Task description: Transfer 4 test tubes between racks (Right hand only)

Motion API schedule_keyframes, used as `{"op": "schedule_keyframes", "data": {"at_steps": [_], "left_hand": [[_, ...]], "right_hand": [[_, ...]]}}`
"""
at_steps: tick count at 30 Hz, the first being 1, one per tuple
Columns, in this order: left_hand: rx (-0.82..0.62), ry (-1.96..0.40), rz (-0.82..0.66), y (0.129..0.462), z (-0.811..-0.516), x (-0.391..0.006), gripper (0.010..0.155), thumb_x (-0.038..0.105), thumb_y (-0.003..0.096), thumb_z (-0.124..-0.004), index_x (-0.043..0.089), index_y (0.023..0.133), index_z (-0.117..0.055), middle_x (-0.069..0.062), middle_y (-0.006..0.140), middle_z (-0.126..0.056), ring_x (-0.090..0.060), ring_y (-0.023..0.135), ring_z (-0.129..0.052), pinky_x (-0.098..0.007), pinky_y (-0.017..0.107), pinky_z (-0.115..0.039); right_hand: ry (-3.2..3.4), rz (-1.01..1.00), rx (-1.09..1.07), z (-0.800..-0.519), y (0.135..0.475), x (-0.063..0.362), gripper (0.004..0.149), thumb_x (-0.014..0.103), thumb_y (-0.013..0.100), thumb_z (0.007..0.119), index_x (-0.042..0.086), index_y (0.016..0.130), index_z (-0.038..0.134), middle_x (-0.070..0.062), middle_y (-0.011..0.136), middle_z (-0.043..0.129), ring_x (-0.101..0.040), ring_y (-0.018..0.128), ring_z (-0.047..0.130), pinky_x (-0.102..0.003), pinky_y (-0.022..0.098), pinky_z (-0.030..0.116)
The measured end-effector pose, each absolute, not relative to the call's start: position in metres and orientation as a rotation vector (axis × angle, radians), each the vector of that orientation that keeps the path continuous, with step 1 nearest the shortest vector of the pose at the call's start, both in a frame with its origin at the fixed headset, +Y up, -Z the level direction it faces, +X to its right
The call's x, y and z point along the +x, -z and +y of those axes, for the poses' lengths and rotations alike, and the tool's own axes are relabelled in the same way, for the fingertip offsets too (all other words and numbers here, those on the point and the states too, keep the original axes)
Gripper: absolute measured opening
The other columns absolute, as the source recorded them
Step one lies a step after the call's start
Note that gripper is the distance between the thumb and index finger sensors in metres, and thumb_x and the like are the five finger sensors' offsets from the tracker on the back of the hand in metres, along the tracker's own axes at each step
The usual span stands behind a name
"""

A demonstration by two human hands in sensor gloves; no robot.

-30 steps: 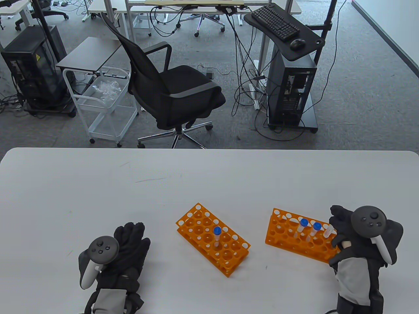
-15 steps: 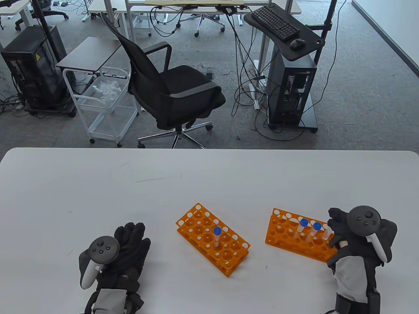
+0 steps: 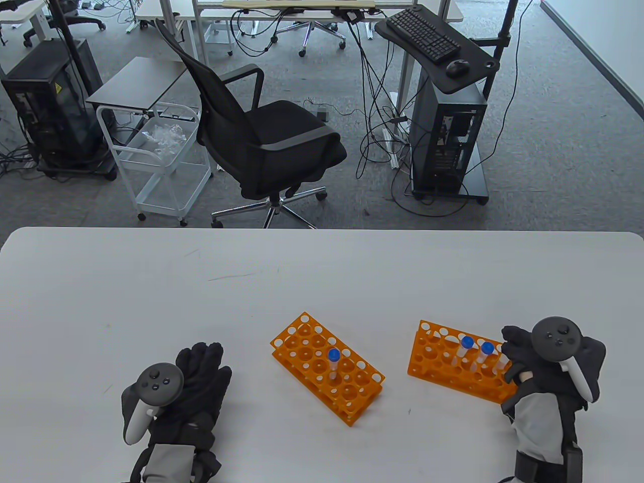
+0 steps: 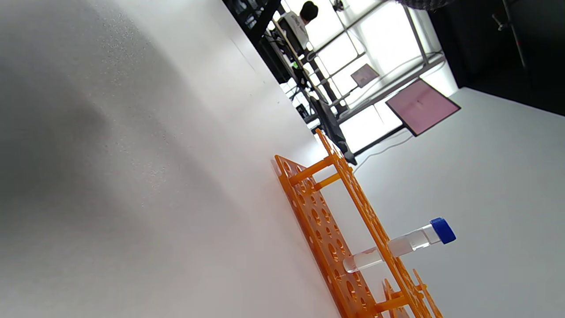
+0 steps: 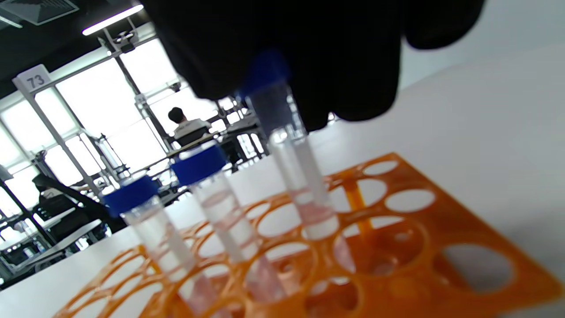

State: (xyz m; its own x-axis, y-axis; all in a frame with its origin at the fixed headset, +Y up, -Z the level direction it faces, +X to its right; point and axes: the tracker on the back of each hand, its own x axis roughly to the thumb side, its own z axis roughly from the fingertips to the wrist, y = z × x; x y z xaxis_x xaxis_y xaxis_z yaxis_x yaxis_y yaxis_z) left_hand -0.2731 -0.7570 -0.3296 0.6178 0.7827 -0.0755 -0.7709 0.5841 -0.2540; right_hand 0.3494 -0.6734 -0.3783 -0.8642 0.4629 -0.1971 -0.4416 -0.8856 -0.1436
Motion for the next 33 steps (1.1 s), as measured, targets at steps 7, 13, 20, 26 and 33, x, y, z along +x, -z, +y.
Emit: {"op": "schedule_keyframes", "data": {"at_steps": [7,13,20,26,33], "left_hand": [[-0.274,-0.907,-0.046,0.3296,-0.7570,-0.2731,0.069,0.066,0.0563,-0.045,0.043,0.115,-0.016,0.010,0.119,0.001,-0.012,0.105,0.019,-0.040,0.075,0.016],[-0.274,-0.907,-0.046,0.3296,-0.7570,-0.2731,0.069,0.066,0.0563,-0.045,0.043,0.115,-0.016,0.010,0.119,0.001,-0.012,0.105,0.019,-0.040,0.075,0.016],[-0.274,-0.907,-0.046,0.3296,-0.7570,-0.2731,0.069,0.066,0.0563,-0.045,0.043,0.115,-0.016,0.010,0.119,0.001,-0.012,0.105,0.019,-0.040,0.075,0.016],[-0.274,-0.907,-0.046,0.3296,-0.7570,-0.2731,0.069,0.066,0.0564,-0.045,0.043,0.115,-0.016,0.010,0.119,0.001,-0.012,0.105,0.019,-0.040,0.075,0.016],[-0.278,-0.910,-0.048,0.3295,-0.7572,-0.2723,0.069,0.066,0.0564,-0.045,0.043,0.115,-0.016,0.010,0.120,0.001,-0.012,0.105,0.019,-0.040,0.075,0.015]], "right_hand": [[-2.644,-0.088,-0.311,-0.6777,0.3797,0.3496,0.047,0.021,0.045,0.084,0.011,0.091,0.083,-0.020,0.086,0.093,-0.047,0.075,0.086,-0.068,0.060,0.058],[-2.644,-0.072,-0.310,-0.6768,0.3785,0.3480,0.047,0.021,0.045,0.084,0.011,0.091,0.083,-0.019,0.086,0.093,-0.047,0.075,0.086,-0.068,0.060,0.058],[-2.642,-0.043,-0.310,-0.6781,0.3781,0.3467,0.047,0.021,0.044,0.085,0.012,0.091,0.083,-0.019,0.087,0.093,-0.046,0.076,0.086,-0.068,0.061,0.058],[-2.629,-0.028,-0.311,-0.6786,0.3775,0.3465,0.047,0.021,0.044,0.085,0.012,0.091,0.083,-0.019,0.087,0.093,-0.046,0.076,0.086,-0.068,0.061,0.058],[-2.622,-0.020,-0.316,-0.6792,0.3777,0.3475,0.048,0.022,0.044,0.085,0.012,0.091,0.083,-0.019,0.087,0.092,-0.046,0.076,0.086,-0.068,0.061,0.058]]}}
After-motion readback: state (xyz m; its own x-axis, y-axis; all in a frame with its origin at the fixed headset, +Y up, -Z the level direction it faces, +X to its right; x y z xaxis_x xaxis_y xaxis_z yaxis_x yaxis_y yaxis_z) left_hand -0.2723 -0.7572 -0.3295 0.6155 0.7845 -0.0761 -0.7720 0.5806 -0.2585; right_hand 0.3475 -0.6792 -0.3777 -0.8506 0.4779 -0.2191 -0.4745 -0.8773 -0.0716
